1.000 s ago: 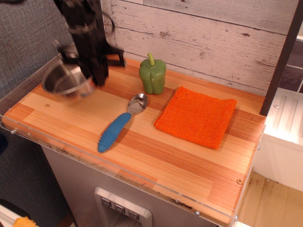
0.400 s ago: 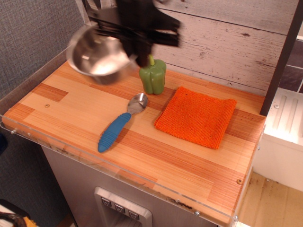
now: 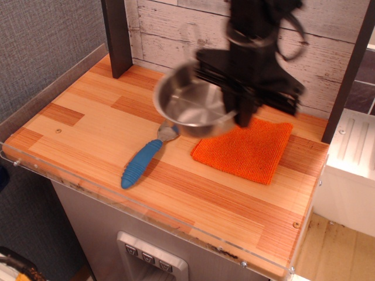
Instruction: Put the pot on the orange cloth.
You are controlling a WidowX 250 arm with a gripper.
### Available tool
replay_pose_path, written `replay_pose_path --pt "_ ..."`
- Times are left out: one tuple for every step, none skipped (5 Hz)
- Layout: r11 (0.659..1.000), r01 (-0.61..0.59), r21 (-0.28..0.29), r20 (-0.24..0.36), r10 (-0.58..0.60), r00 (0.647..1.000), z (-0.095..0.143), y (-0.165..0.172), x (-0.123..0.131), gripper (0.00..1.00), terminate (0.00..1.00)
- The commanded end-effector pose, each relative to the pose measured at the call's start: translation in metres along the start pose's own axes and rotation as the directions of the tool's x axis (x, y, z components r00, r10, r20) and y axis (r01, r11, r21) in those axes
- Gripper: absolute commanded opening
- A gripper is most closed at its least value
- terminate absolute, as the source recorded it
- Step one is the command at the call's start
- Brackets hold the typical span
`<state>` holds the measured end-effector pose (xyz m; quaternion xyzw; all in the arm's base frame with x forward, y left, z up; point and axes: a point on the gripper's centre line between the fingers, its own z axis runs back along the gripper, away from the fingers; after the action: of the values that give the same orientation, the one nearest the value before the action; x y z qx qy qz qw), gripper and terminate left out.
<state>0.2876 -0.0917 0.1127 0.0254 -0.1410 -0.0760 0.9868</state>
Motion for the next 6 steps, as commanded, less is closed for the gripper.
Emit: replay_pose_path --pt "0.996 0.094 -0.012 -0.009 -0.094 0.996 -0.021 -0.016 0.004 0.0 0.0" --pt "0.997 0.068 -0.021 -0.016 -0.068 0.998 -0.04 -0.015 0.013 0.0 0.0" --pt "0.998 0.052 -0.036 -0.02 -0.053 0.998 -0.055 -0.014 0.023 0.0 0.0" --pt "0.998 0.05 -0.033 -0.032 -0.051 0.998 -0.066 -0.016 0.027 0.0 0.0" --pt "0.998 0.042 -0.036 -0.054 -0.044 0.998 -0.073 -0.017 0.026 0.0 0.0" --pt "0.998 0.043 -0.036 -0.064 -0.045 0.997 -0.072 -0.017 0.025 1.0 0.0"
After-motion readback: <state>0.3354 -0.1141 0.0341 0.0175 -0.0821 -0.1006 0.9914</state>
